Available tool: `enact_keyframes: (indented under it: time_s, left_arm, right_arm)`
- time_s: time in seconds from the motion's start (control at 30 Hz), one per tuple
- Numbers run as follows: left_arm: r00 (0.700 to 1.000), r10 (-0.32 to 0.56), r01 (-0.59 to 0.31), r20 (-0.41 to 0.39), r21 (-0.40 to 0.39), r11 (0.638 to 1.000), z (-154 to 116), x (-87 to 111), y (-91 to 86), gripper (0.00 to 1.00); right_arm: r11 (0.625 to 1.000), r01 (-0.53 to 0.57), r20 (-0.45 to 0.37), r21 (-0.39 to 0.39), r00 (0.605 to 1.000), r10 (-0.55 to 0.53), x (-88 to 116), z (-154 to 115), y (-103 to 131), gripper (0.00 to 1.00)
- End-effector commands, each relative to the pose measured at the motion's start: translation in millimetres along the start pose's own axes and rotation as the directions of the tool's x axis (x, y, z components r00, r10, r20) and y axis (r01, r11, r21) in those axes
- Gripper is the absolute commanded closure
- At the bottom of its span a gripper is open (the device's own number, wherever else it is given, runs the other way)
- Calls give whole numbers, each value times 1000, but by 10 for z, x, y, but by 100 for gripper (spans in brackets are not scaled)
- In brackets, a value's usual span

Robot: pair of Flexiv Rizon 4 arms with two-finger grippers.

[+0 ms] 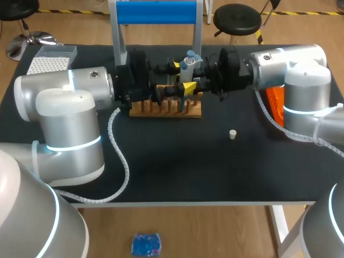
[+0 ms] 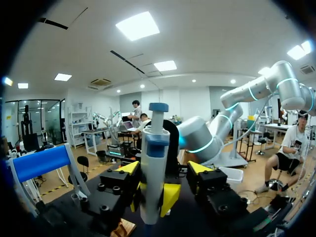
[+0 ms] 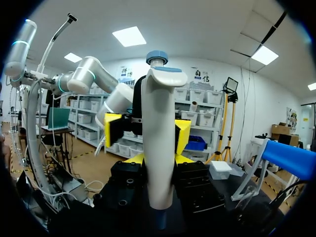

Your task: Invert the test tube, pick up the pipette, mount the tip to pipette, aspirate from beaker and dispense into the tube, eject the tip, return the pipette, and cap with the stopper.

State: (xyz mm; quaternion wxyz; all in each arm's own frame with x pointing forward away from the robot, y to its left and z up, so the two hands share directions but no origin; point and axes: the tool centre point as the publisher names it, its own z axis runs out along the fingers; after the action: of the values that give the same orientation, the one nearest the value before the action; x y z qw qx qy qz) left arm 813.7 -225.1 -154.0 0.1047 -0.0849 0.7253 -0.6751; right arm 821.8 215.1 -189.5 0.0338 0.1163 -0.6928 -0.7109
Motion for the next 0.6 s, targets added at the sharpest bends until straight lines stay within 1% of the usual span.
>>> enact_keyframes:
  time_s: [0.03, 0.47, 0.5, 0.53, 0.6]
  left_arm:
    - [1000, -1, 1, -1, -1, 1000, 18, 14, -2, 100]
    - [1000, -1, 1, -1, -1, 1000, 18, 14, -2, 100]
    - [1000, -1, 1, -1, -1, 1000, 18, 14, -2, 100]
    - [1000, -1, 1, -1, -1, 1000, 18, 14, -2, 100]
    - [1000, -1, 1, -1, -1, 1000, 18, 14, -2, 100]
  right_arm:
    - [1000, -2, 6, -2, 1000, 2, -5, -9, 6, 100]
    - [1000, 0, 2, 4, 1000, 0, -15, -22, 5, 100]
    - [1000, 0, 2, 5, 1000, 0, -14, -24, 6, 51]
    - [1000, 1, 5, 8, 1000, -1, -13, -27, 8, 0]
    - [1000, 4, 15, 14, 1000, -4, -17, -45, 14, 0]
